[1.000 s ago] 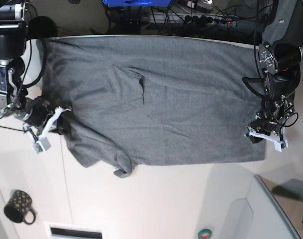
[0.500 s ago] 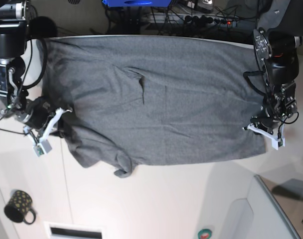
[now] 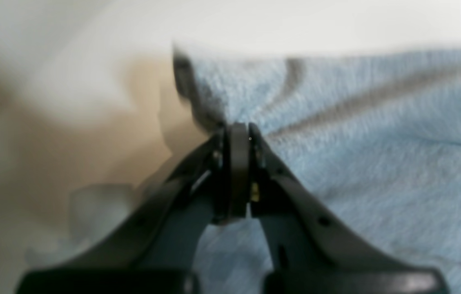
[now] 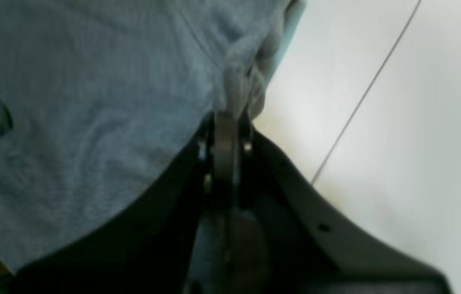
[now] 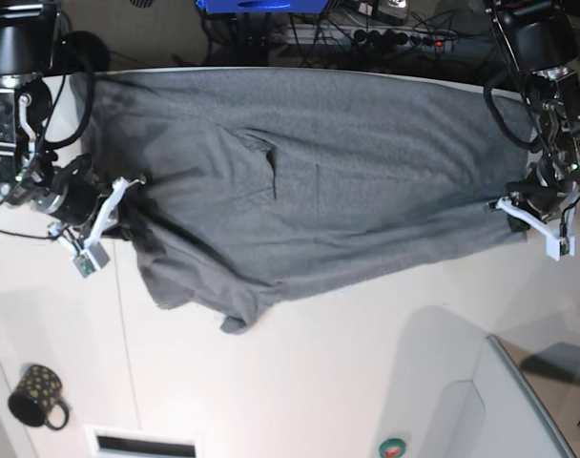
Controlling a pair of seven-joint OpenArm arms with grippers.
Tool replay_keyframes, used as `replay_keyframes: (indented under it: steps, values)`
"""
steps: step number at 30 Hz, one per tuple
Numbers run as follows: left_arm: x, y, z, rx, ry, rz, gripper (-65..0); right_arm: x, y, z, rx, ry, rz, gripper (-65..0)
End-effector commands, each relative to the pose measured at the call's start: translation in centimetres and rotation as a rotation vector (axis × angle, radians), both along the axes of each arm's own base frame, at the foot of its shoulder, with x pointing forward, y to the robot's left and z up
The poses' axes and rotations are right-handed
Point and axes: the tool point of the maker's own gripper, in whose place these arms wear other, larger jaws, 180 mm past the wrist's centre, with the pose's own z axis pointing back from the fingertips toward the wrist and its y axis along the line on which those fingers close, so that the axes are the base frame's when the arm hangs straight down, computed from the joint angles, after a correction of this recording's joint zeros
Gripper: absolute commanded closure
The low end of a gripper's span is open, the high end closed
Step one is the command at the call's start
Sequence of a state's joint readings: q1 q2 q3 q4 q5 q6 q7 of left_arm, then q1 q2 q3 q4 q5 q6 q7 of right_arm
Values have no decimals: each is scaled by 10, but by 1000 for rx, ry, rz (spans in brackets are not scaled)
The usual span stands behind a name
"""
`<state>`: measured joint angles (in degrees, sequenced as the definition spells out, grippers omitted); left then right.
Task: Layout the t-shirt on the table in an organized manner, then fold the t-shirt properly
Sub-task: 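Hold the hem-side edges with both grippers and lift them toward the folded edge, then fold the hem half over the shirt body with both grippers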
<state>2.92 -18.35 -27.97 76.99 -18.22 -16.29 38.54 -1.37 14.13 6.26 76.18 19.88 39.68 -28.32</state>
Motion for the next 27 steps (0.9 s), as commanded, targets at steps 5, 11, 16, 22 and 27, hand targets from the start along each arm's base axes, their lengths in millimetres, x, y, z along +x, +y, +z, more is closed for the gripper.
replay_keyframes:
  steps: [5, 11, 16, 22, 27]
  values:
    - [-17, 19, 4, 44, 7, 6, 0, -14, 11, -5, 25, 32, 7, -6]
    - [-28, 20, -10, 36, 50, 11, 0, -35, 29, -21, 60, 101, 7, -17]
    - [-28, 18, -12, 31, 53, 11, 0, -34, 0, -12, 13, 139, -88, -132]
    - [-30, 18, -11, 34, 54, 8, 0, -12, -21, 45, -79, 15, -120, -410]
    - [-30, 18, -11, 34, 54, 8, 0, 43, -13, 50, -68, 38, -84, -453]
